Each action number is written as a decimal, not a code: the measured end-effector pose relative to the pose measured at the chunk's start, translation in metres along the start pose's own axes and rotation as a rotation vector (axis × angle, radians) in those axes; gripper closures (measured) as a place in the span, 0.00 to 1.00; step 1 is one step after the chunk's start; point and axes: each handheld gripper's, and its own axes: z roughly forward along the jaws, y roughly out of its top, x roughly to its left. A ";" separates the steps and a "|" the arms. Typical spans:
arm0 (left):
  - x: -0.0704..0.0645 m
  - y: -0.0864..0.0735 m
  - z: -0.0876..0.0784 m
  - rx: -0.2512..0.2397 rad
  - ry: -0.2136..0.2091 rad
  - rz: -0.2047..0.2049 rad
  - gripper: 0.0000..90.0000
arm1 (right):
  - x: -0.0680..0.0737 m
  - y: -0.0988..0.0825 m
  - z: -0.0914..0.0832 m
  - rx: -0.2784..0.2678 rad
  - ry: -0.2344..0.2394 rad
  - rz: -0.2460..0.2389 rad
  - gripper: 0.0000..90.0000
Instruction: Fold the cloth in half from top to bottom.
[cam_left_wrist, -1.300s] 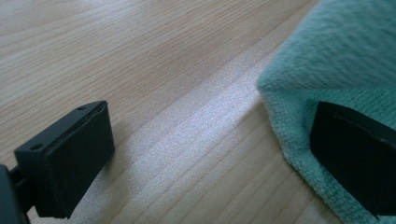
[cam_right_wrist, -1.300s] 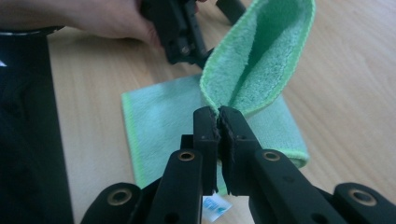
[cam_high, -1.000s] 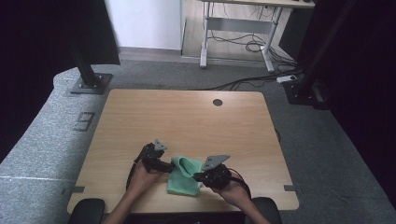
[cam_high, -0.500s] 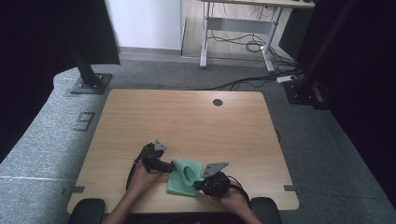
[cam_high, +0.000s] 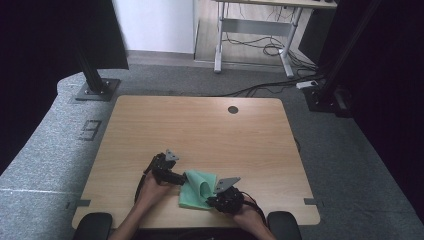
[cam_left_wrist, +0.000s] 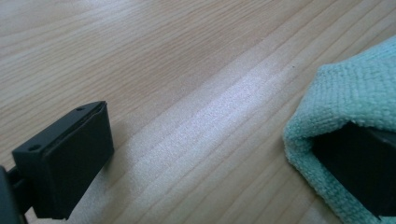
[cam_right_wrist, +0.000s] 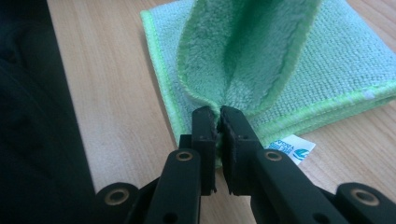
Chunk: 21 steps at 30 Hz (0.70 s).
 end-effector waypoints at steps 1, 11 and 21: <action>0.001 0.001 0.001 0.000 -0.002 0.000 0.00 | 0.000 0.000 0.001 0.000 -0.006 0.002 0.93; 0.011 0.009 -0.007 0.010 -0.077 0.051 0.03 | -0.018 0.010 0.009 -0.005 -0.047 0.020 0.94; 0.023 0.027 -0.029 -0.065 -0.081 0.023 0.04 | -0.038 0.020 0.016 -0.011 -0.066 0.036 0.94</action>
